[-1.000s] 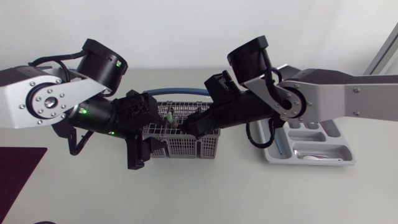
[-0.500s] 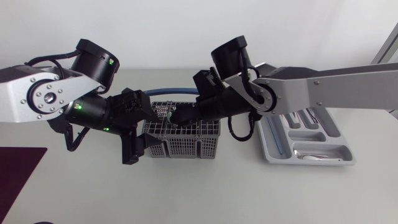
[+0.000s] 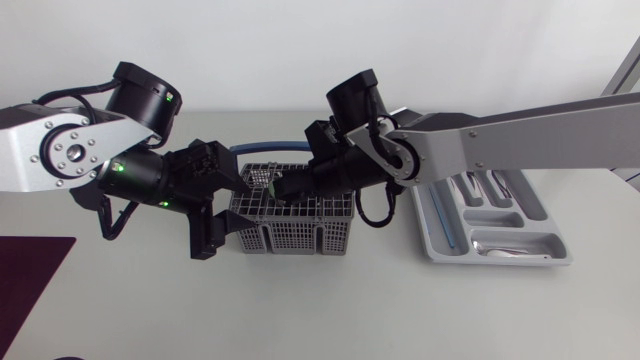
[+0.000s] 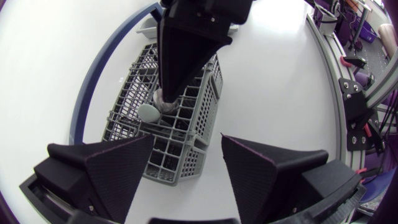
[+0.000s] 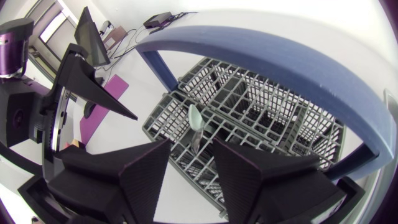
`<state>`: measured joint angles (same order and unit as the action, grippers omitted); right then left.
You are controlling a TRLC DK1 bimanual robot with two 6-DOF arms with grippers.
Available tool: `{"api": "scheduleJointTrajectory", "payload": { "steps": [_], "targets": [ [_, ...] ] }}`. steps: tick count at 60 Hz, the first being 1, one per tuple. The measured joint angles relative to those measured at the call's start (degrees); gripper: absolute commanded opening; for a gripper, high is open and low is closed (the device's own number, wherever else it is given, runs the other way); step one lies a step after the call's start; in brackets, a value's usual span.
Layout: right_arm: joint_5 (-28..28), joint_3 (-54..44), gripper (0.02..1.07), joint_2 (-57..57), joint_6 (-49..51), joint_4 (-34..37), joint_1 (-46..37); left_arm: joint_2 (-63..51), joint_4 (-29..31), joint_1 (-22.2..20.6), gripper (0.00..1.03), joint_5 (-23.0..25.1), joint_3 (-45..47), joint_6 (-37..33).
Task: Unload the cutlery basket into the drawer organizer.
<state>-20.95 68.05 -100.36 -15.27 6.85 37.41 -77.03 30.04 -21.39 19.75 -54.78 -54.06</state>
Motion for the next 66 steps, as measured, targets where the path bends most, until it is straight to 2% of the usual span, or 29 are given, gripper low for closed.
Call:
{"api": "scheduleJointTrajectory", "payload": {
  "steps": [11, 22, 57, 66],
  "targets": [
    [0.17, 0.20, 0.42, -1.16, -0.44, -0.17, -0.07, 0.00, 0.00, 0.02, 0.89, 0.63, 0.00, 0.00],
    [0.17, 1.73, 0.30, -1.70, -1.09, -0.26, -0.57, 0.00, 0.00, 0.02, 0.89, 0.68, 0.00, 0.00],
    [1.09, 3.63, 0.23, -3.56, -1.27, 0.46, -0.76, 0.00, 0.00, 0.52, 0.89, 1.44, 0.00, 0.00],
    [1.25, 3.63, 0.17, -3.58, -1.27, 0.63, -0.76, 0.00, 0.00, 0.66, 0.89, 1.46, -0.02, 0.00]
  ]
}}
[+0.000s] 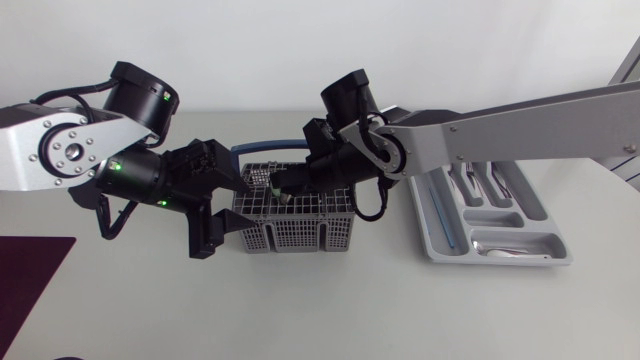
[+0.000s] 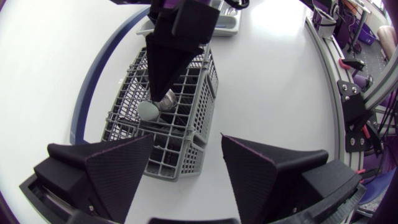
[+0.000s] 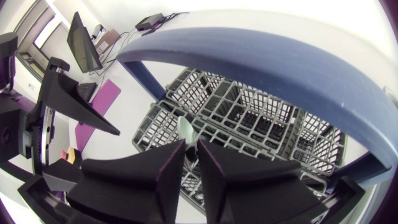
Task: Unload the cutlery basket into the drawer organizer.
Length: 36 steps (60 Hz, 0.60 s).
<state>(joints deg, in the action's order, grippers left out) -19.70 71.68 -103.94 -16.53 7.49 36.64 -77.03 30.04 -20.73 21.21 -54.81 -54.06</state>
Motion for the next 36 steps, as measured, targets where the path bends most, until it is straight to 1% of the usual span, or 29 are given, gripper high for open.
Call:
{"api": "scheduleJointTrajectory", "payload": {
  "steps": [5, 10, 28, 36],
  "targets": [
    [-0.02, 0.00, 0.13, 0.00, 0.00, 0.00, 0.00, 0.00, 0.00, 0.00, 0.89, 0.00, 0.02, 0.00],
    [-0.20, 0.00, 0.10, 0.11, 0.00, -0.02, 0.07, 0.00, 0.02, 0.00, 0.89, 0.00, 0.00, 0.00],
    [-0.24, -1.42, 0.09, 3.50, 0.02, 0.39, 0.13, 0.00, 0.04, -0.09, 0.89, 0.00, 0.02, 0.00],
    [-1.18, -1.57, 0.09, 4.96, 0.02, 0.66, 0.17, 0.00, 0.04, -0.20, 0.89, 0.00, 0.02, 0.00]
  ]
}}
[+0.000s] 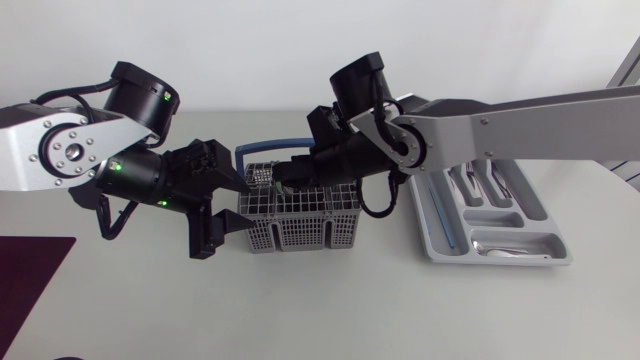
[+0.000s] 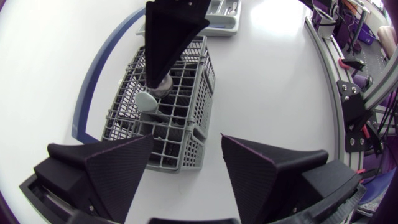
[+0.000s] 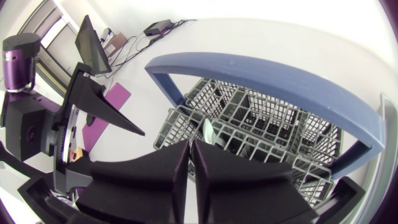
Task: Unload the cutlery basket into the drawer organizer.
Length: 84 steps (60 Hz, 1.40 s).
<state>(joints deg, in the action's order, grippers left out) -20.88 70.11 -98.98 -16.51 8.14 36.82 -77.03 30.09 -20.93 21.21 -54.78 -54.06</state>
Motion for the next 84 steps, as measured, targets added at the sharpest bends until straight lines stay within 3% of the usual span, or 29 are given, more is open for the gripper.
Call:
{"api": "scheduleJointTrajectory", "payload": {
  "steps": [34, 84],
  "targets": [
    [-5.95, -1.11, 0.09, 2.47, -0.02, 0.42, 0.26, 0.17, 0.00, -0.13, 0.89, 0.02, 0.00, 0.00],
    [-9.38, -1.70, 0.09, 10.19, -0.02, 4.68, -1.99, 0.15, 0.02, -1.18, 0.89, 0.66, 0.00, 0.00]
  ]
}}
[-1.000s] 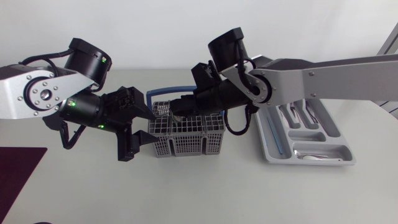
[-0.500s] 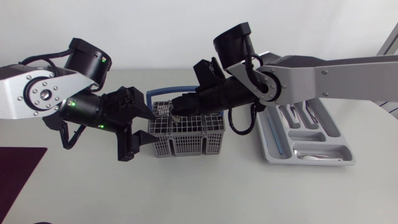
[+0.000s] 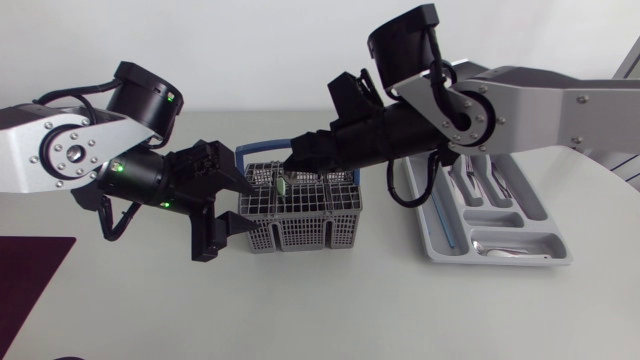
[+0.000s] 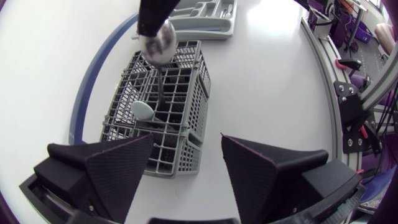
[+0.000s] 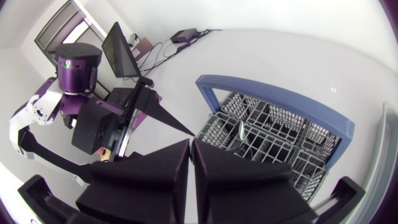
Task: Unload the cutlery basket into the drawer organizer.
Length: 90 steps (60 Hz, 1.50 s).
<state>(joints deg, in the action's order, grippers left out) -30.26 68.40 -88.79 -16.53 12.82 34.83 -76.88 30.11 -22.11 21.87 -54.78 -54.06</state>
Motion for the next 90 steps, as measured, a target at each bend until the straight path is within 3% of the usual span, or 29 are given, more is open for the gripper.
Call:
{"api": "scheduleJointTrajectory", "payload": {
  "steps": [26, 36, 47, 62, 90],
  "targets": [
    [-2.75, 0.11, 0.09, 4.17, -0.02, 4.07, -1.62, 0.00, 0.87, -0.20, 0.89, -0.02, 0.00, 0.00],
    [-3.19, 0.11, 0.09, 8.46, 0.26, 9.27, -5.25, 0.00, 0.90, -0.28, 0.89, -0.04, 0.00, 0.00],
    [-3.80, 0.11, 0.09, 15.41, 3.61, 19.34, -14.82, -0.04, 1.16, -1.42, 0.89, -1.18, -0.02, 0.02],
    [2.51, -3.45, 0.09, 20.92, 13.09, 28.65, -29.88, -0.22, 1.31, -1.49, 0.89, -1.33, -0.02, 0.02],
    [7.87, -16.02, 0.09, 20.72, 30.91, 28.06, -53.75, -0.39, 1.31, -3.21, 0.89, -1.33, -0.02, 0.02]
  ]
}}
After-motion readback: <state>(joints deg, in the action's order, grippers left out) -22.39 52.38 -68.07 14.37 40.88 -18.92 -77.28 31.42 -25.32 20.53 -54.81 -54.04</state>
